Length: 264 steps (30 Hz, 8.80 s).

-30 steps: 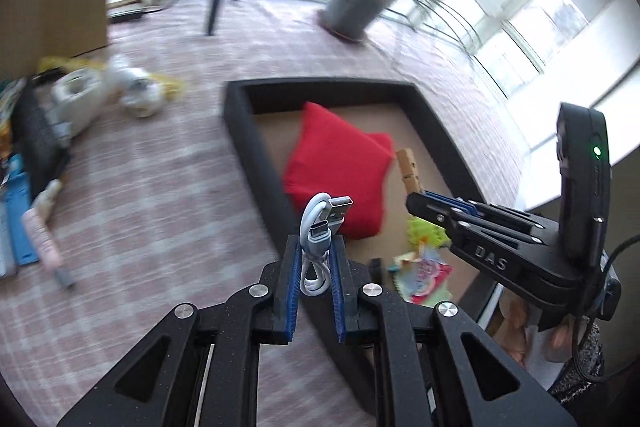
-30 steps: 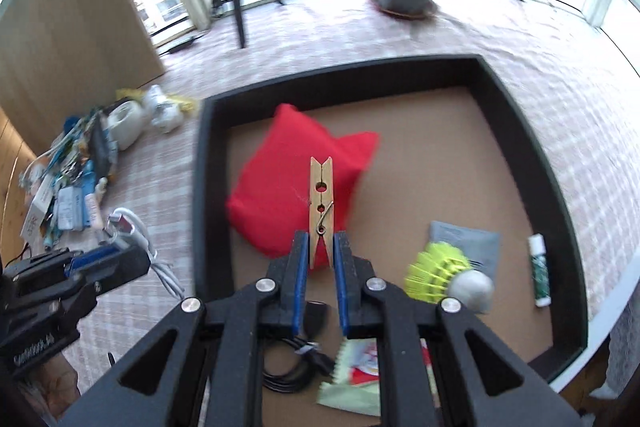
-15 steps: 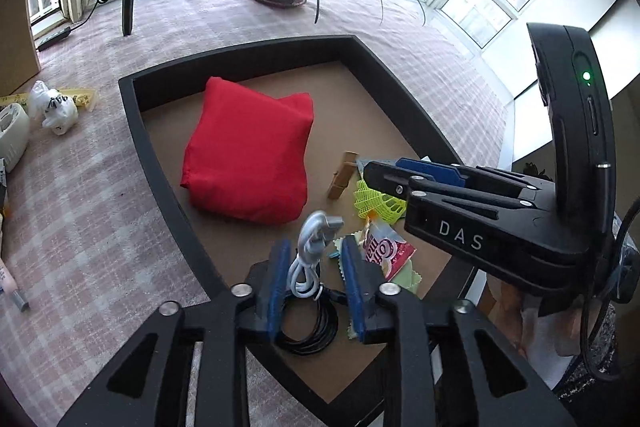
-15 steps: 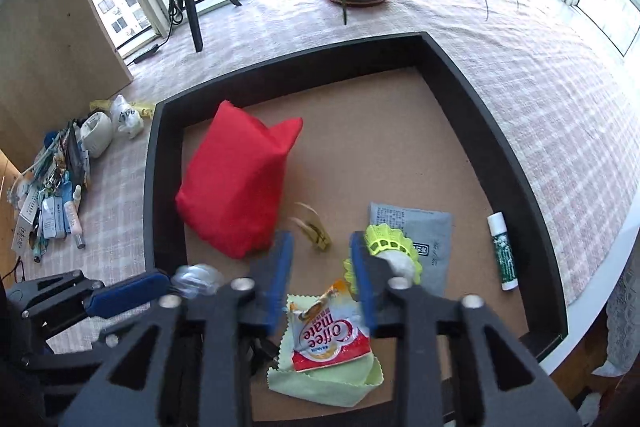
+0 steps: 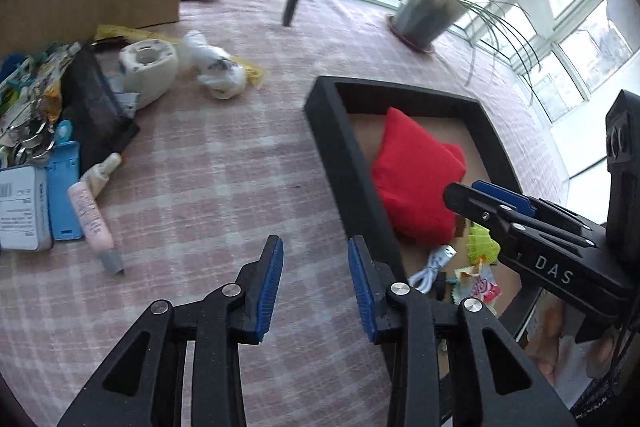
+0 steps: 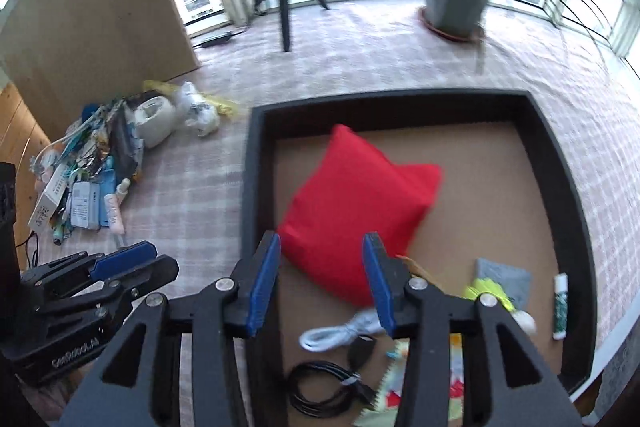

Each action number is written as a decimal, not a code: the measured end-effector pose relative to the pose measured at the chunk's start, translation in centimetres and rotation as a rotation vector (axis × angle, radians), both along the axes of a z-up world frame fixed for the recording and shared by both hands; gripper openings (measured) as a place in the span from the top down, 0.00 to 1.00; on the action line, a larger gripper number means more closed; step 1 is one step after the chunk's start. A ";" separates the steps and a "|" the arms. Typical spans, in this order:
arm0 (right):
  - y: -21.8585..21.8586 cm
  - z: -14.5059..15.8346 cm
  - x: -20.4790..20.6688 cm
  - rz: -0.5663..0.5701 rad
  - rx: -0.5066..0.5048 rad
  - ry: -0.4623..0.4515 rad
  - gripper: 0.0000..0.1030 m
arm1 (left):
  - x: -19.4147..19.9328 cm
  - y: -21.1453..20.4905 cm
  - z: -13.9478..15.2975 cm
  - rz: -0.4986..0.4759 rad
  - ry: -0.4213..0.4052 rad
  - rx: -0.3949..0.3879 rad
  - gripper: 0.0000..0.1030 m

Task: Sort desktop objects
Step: 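Carry the cable and clothespin into the tray and open both grippers, then move both grippers back over the pile, then grasp the pink lotion tube with the left gripper while the right gripper grasps the white tube, then carry both tubes into the tray and open both grippers, then move both grippers back over the pile toward the white power bank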

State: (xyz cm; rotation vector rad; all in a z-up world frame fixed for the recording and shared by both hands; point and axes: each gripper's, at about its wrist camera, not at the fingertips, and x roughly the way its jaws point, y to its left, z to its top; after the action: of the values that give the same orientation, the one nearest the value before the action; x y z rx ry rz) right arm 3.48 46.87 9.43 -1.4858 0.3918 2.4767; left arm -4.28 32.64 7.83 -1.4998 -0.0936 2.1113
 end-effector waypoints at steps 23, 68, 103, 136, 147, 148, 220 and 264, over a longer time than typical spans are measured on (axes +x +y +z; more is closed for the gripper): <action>-14.5 -1.1 -11.7 0.326 -0.020 -0.023 0.59 | -5.1 -14.9 -2.0 0.355 0.004 -0.077 0.69; -17.4 -8.6 -18.5 0.288 -0.330 -0.198 0.72 | -5.4 -12.7 -5.9 0.348 -0.115 0.016 0.78; -24.3 -8.4 -15.3 0.610 -0.061 -0.213 0.85 | -1.9 -17.8 -6.1 0.420 -0.146 0.043 0.82; -3.7 -0.7 -1.8 0.191 -0.003 -0.068 0.92 | -0.5 -3.0 -0.2 0.077 -0.079 0.108 0.82; 5.4 0.0 4.7 -0.052 0.037 -0.087 0.92 | 4.5 9.6 1.3 -0.218 -0.060 0.089 0.82; 5.8 -0.2 4.9 -0.070 0.029 -0.090 0.92 | 4.9 10.2 1.4 -0.234 -0.058 0.088 0.82; -18.3 -2.6 -9.6 0.431 -0.027 0.012 0.50 | -2.6 -21.6 -3.0 0.370 0.026 -0.023 0.59; -20.6 -6.4 -15.7 0.429 -0.199 -0.143 0.50 | -4.3 -17.4 -4.1 0.131 0.070 -0.035 0.44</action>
State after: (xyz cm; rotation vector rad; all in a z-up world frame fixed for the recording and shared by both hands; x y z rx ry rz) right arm -12.26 26.30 3.02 -1.9970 0.3278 2.6838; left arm -8.58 15.23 3.77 -1.4745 -0.1340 2.2777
